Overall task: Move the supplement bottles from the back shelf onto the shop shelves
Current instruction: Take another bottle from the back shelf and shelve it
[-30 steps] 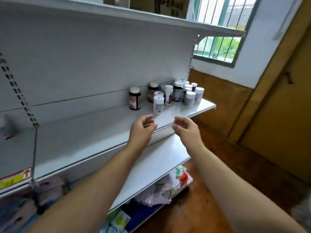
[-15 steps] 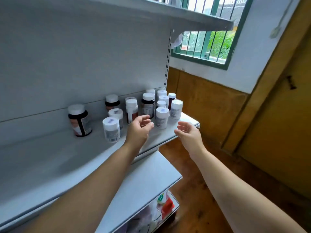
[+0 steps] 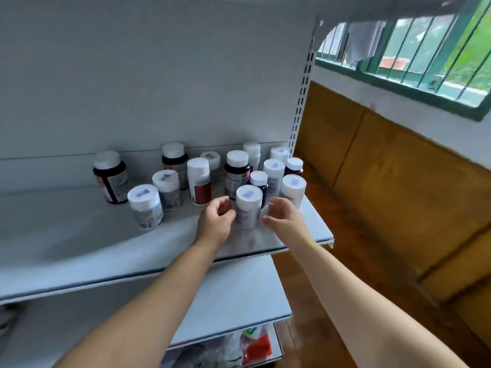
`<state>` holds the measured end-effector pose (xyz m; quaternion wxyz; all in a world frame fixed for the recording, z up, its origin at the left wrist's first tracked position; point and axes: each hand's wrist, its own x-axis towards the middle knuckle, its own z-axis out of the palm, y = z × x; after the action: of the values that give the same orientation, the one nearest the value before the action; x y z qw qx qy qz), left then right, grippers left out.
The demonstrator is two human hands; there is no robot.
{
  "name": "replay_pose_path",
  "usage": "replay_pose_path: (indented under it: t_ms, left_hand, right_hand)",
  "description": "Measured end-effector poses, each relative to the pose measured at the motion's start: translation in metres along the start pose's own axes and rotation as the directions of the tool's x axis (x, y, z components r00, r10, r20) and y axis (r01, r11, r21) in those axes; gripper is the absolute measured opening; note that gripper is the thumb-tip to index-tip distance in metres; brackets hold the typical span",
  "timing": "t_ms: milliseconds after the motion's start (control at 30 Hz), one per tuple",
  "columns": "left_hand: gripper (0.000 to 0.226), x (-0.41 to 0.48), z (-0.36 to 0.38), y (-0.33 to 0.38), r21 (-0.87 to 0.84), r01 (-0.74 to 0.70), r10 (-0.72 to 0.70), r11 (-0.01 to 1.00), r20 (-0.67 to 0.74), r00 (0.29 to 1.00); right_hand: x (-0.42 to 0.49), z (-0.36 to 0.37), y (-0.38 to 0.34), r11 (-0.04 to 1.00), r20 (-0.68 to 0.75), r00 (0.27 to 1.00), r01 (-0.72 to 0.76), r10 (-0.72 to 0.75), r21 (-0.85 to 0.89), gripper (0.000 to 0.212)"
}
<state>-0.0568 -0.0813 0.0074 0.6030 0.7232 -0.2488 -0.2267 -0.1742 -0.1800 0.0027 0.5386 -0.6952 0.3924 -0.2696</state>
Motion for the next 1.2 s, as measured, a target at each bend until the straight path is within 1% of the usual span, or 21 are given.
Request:
replay_pose_path:
  t_ms: [67,167,233,400,500,567,633,700,767,833,867,900,933,967,1000,1067,1100,1167,1200]
  left_hand:
    - [0.037,-0.004,0.009,0.0,0.01,0.007,-0.006,1.0,-0.043,0.999]
    - [0.035,-0.007,0.017,-0.002,-0.014,0.028,-0.029,0.999,-0.064,0.997]
    - [0.036,-0.008,0.02,-0.004,-0.028,0.019,-0.02,0.999,-0.039,0.999]
    - [0.047,-0.013,0.02,-0.005,-0.015,-0.014,0.014,1.0,0.045,0.999]
    - [0.059,-0.019,0.016,-0.005,0.025,-0.078,0.076,0.997,0.087,0.993]
    - [0.062,-0.022,0.013,-0.003,0.02,-0.114,0.113,0.993,0.048,0.992]
    - [0.056,-0.025,0.008,0.002,0.028,-0.168,0.168,0.985,-0.017,0.986]
    - [0.054,-0.027,-0.001,0.007,-0.04,-0.153,0.152,0.987,-0.021,0.988]
    - [0.046,-0.031,-0.013,0.012,-0.195,-0.112,0.127,0.974,0.069,0.989]
    - [0.043,-0.037,-0.024,0.016,-0.303,-0.061,0.121,0.951,0.181,0.976]
    - [0.045,-0.039,-0.027,0.017,-0.334,-0.05,0.126,0.941,0.209,0.97]
    - [0.045,-0.042,-0.029,0.018,-0.361,-0.049,0.132,0.931,0.208,0.969]
    - [0.041,-0.044,-0.031,0.019,-0.379,-0.06,0.142,0.923,0.191,0.971]
    - [0.033,-0.046,-0.033,0.02,-0.391,-0.074,0.15,0.918,0.168,0.974]
    - [0.027,-0.048,-0.034,0.022,-0.39,-0.09,0.16,0.917,0.152,0.975]
    - [0.028,-0.052,-0.038,0.026,-0.346,-0.13,0.181,0.929,0.12,0.976]
    - [0.029,-0.054,-0.039,0.028,-0.302,-0.157,0.199,0.94,0.113,0.973]
    - [0.026,-0.058,-0.042,0.03,-0.219,-0.2,0.229,0.955,0.117,0.966]
    - [0.023,-0.059,-0.043,0.029,-0.204,-0.207,0.233,0.957,0.112,0.966]
  right_hand:
    - [0.008,-0.002,0.003,0.998,0.076,0.997,-0.005,0.001,0.056,0.051]
    - [0.015,-0.001,0.005,0.993,0.181,0.983,-0.011,-0.011,0.122,0.055]
    - [0.018,0.002,0.006,0.986,0.222,0.974,0.015,-0.052,0.164,0.048]
    - [0.017,0.007,0.004,0.978,0.211,0.973,0.048,-0.092,0.201,0.043]
    - [0.013,0.007,0.0,0.979,0.177,0.98,0.058,-0.094,0.195,0.037]
    - [0.008,0.009,-0.008,0.978,0.165,0.981,0.068,-0.102,0.196,0.032]
    - [0.001,0.012,-0.015,0.968,0.185,0.976,0.066,-0.113,0.244,0.026]
    - [-0.002,0.01,-0.021,0.95,0.245,0.963,0.032,-0.113,0.31,0.017]
    - [-0.003,0.003,-0.026,0.927,0.33,0.937,-0.017,-0.116,0.374,0.01]
    - [-0.002,-0.003,-0.029,0.907,0.415,0.897,-0.04,-0.152,0.418,0.015]
    - [-0.004,-0.004,-0.031,0.891,0.46,0.87,-0.056,-0.177,0.45,0.018]
    - [-0.006,-0.003,-0.032,0.873,0.499,0.844,-0.081,-0.197,0.482,0.023]
    - [-0.009,-0.001,-0.036,0.853,0.526,0.824,-0.107,-0.211,0.51,0.029]
    - [-0.011,0.002,-0.039,0.84,0.531,0.818,-0.119,-0.219,0.53,0.033]
    - [-0.014,0.005,-0.041,0.83,0.518,0.826,-0.117,-0.224,0.546,0.033]
    - [-0.02,0.01,-0.047,0.823,0.45,0.862,-0.071,-0.234,0.564,0.023]
    - [-0.023,0.013,-0.05,0.828,0.411,0.879,-0.035,-0.241,0.56,0.022]
    - [-0.03,0.019,-0.051,0.849,0.344,0.902,0.043,-0.259,0.527,0.024]
    - [-0.034,0.022,-0.052,0.855,0.322,0.908,0.068,-0.267,0.515,0.026]
